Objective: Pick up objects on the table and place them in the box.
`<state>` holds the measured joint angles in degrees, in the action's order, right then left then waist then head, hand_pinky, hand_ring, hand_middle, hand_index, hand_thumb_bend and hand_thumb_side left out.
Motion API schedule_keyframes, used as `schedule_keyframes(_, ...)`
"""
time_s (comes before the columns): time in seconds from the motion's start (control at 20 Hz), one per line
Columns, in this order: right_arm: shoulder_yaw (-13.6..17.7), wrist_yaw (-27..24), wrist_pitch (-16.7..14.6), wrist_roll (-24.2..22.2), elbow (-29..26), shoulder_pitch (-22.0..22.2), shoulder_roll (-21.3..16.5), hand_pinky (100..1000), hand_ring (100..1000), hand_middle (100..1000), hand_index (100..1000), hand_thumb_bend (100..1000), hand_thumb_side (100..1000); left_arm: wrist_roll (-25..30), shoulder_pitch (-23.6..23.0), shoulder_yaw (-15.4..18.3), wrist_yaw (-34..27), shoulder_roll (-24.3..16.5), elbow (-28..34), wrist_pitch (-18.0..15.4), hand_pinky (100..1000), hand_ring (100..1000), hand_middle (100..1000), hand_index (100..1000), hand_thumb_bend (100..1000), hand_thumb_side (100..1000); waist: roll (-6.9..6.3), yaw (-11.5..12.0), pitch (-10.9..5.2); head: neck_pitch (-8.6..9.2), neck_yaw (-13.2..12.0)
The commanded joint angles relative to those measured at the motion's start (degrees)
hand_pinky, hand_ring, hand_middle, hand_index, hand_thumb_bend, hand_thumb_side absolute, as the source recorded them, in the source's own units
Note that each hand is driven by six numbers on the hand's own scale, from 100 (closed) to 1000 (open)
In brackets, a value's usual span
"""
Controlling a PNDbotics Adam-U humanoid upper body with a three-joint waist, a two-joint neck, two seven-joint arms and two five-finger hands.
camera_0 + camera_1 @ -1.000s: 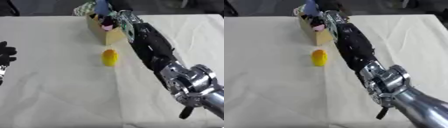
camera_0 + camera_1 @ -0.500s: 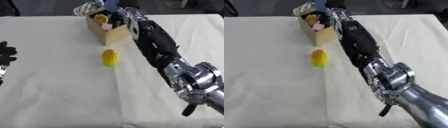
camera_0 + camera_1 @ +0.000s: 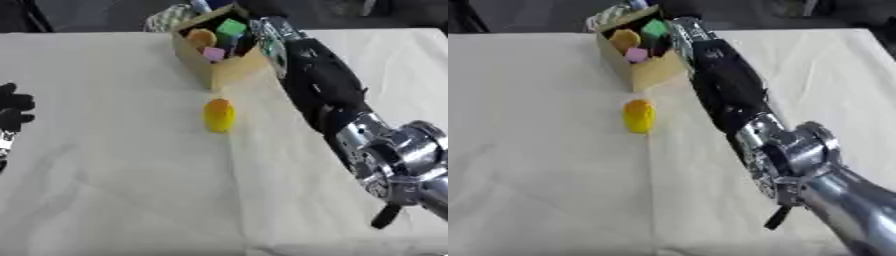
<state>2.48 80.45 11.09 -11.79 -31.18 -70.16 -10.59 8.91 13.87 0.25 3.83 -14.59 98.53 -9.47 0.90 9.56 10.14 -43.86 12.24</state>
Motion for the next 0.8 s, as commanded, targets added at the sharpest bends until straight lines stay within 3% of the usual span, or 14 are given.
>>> schedule_keyframes(0.05, 0.6, 0.8, -0.3, -0.9, -1.4, -1.7, -1.8, 933, 1000, 1000, 1000, 448, 299, -0.1, 0.4, 0.5, 0.0, -0.9, 0.6, 0.0, 781, 796, 721, 897, 241, 668, -0.53, -0.1, -0.82, -0.26, 0.0)
schedule_keyframes(0.2, 0.4, 0.0, -1.5, -0.9, -2.4, -1.6, -2.2, 926, 995, 1000, 1000, 421, 305, -0.2, 0.3, 0.6, 0.0, -0.9, 0.5, 0.0, 781, 796, 721, 897, 241, 668, -0.52, -0.3, -0.9, -0.26, -0.1)
schedule_keyframes(0.35, -0.6, -3.0, -5.1, -1.9, -4.9, -1.3, -3.4, 908, 980, 1000, 1000, 349, 347, -0.3, 0.0, 0.8, 0.1, -0.9, 0.5, 0.0, 781, 796, 720, 897, 241, 669, -0.48, -0.8, -1.02, -0.26, -0.5)
schedule_keyframes(0.6, -4.6, -13.4, -13.8, -8.1, -13.2, 0.6, -7.4, 890, 960, 1000, 1000, 291, 392, -0.7, -0.4, 1.2, 0.3, -1.0, 0.4, 0.0, 781, 796, 719, 897, 241, 670, -0.34, -2.5, -1.21, -0.26, -1.5)
schedule_keyframes(0.8, -8.7, -23.2, -18.8, -14.9, -22.6, 3.3, -11.6, 882, 953, 1000, 1000, 264, 414, -1.0, -0.8, 1.5, 0.4, -1.2, 0.4, 0.1, 781, 796, 719, 897, 242, 671, -0.28, -3.8, -1.33, -0.26, -2.2)
